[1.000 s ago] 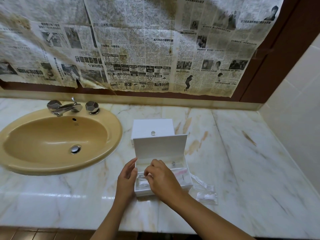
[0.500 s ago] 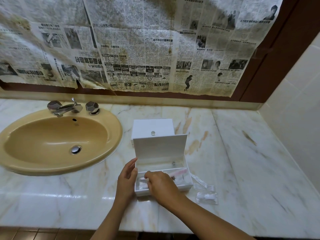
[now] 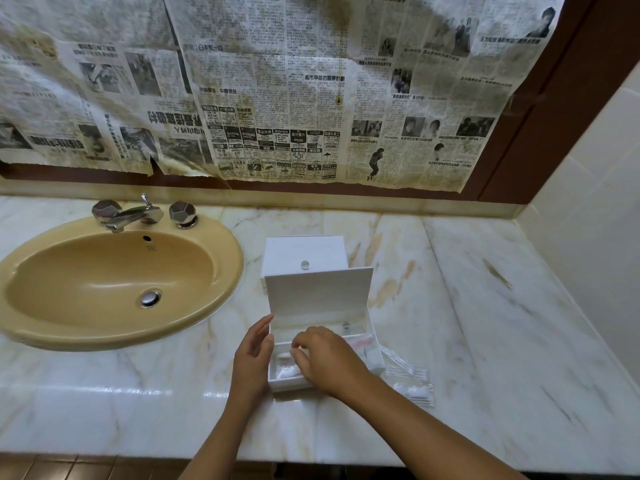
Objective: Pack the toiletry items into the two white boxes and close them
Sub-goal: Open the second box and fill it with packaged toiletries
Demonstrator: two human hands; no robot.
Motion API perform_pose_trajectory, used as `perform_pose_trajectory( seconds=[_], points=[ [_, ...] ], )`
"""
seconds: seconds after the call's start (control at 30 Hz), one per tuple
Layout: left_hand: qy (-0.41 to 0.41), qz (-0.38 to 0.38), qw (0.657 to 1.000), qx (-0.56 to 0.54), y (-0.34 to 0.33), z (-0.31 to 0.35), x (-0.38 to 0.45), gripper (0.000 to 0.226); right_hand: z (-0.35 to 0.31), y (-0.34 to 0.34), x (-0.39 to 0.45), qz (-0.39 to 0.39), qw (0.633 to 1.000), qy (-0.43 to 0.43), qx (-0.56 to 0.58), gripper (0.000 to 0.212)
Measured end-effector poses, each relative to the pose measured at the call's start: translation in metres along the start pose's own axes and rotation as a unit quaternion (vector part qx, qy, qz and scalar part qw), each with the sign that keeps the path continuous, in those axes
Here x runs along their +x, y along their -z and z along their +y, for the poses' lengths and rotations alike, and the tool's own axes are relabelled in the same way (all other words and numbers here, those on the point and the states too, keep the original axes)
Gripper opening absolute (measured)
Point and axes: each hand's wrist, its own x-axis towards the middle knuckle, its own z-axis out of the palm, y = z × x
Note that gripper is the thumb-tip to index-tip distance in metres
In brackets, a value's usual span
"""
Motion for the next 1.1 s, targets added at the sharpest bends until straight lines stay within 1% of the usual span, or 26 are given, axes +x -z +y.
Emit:
perform_pose_trajectory(
  seconds=[0.17, 0.3, 0.4, 0.47, 0.53, 0.63, 0.7, 0.77, 0.83, 0.93, 1.1],
  points=[
    [0.011, 0.003, 1.0, -0.002, 0.0, -0.001, 0.0, 0.031, 0.014, 0.022, 0.008, 0.067, 0.997, -0.021, 0.035, 0.022],
    [0.021, -0.004, 1.0, -0.01, 0.002, 0.0, -0.001, 0.031, 0.042, 0.051, 0.012, 0.123, 0.985, -0.107, 0.047, 0.023],
    [0.02, -0.008, 1.0, -0.01, 0.001, 0.002, -0.002, 0.031, 0.068, 0.068, 0.008, 0.13, 0.974, -0.187, 0.012, 0.026],
    [0.021, -0.008, 1.0, -0.006, 0.001, 0.003, -0.003, 0.031, 0.084, 0.075, 0.003, 0.11, 0.964, -0.242, -0.019, 0.029],
    [0.019, -0.007, 1.0, -0.006, 0.001, 0.004, -0.003, 0.031, 0.096, 0.079, -0.004, 0.066, 0.953, -0.288, -0.062, 0.03],
    [0.018, -0.007, 1.0, -0.01, 0.001, 0.005, -0.004, 0.032, 0.105, 0.074, -0.012, -0.041, 0.937, -0.325, -0.119, 0.03],
    [0.02, -0.005, 1.0, -0.011, 0.0, 0.004, -0.004, 0.032, 0.109, 0.065, -0.016, -0.118, 0.923, -0.34, -0.135, 0.039],
    [0.023, -0.003, 1.0, -0.009, 0.0, 0.004, -0.004, 0.032, 0.111, 0.057, -0.02, -0.167, 0.913, -0.343, -0.145, 0.048],
    [0.024, -0.003, 1.0, -0.008, 0.001, 0.004, -0.003, 0.032, 0.114, 0.05, -0.024, -0.176, 0.913, -0.335, -0.155, 0.045],
    [0.025, -0.004, 1.0, -0.006, 0.001, 0.004, -0.004, 0.031, 0.118, 0.044, -0.027, -0.15, 0.919, -0.33, -0.156, 0.033],
    [0.024, -0.005, 1.0, -0.004, 0.0, 0.006, -0.004, 0.031, 0.12, 0.042, -0.027, -0.107, 0.927, -0.333, -0.136, 0.021]
  ],
)
